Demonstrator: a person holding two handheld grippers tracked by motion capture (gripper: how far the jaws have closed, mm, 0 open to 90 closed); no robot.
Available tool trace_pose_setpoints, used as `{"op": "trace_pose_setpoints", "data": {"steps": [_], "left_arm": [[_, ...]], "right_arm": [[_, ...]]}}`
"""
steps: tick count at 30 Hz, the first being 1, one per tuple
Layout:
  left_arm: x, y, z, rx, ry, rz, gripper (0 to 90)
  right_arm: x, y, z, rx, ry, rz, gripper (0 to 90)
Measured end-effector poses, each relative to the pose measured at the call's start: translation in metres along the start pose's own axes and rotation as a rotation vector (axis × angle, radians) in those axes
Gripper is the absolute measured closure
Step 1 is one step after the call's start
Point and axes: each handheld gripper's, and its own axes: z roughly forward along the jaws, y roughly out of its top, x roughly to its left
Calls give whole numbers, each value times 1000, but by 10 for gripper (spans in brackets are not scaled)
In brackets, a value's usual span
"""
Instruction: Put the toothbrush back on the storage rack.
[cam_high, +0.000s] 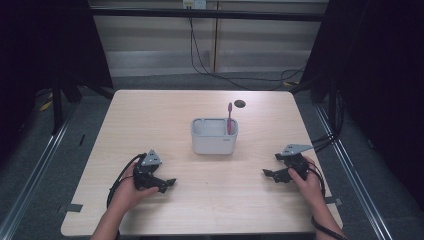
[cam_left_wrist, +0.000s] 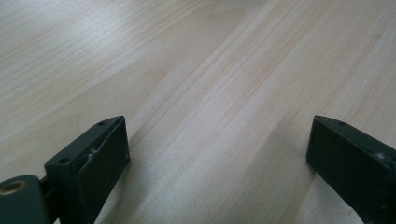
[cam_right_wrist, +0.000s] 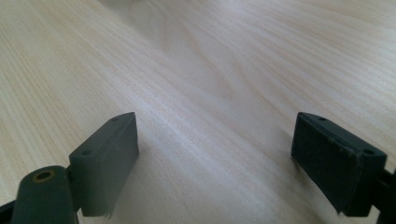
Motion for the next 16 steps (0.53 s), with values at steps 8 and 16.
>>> {"op": "trace_pose_setpoints", "data": {"steps": [8, 16], "left_arm": [[0, 0, 0, 0, -1, 0, 54], [0, 0, 0, -1, -1, 0, 54]], "right_arm": [[0, 0, 0, 3, -4, 1, 134], [1, 0, 0, 3, -11, 4, 134]]}}
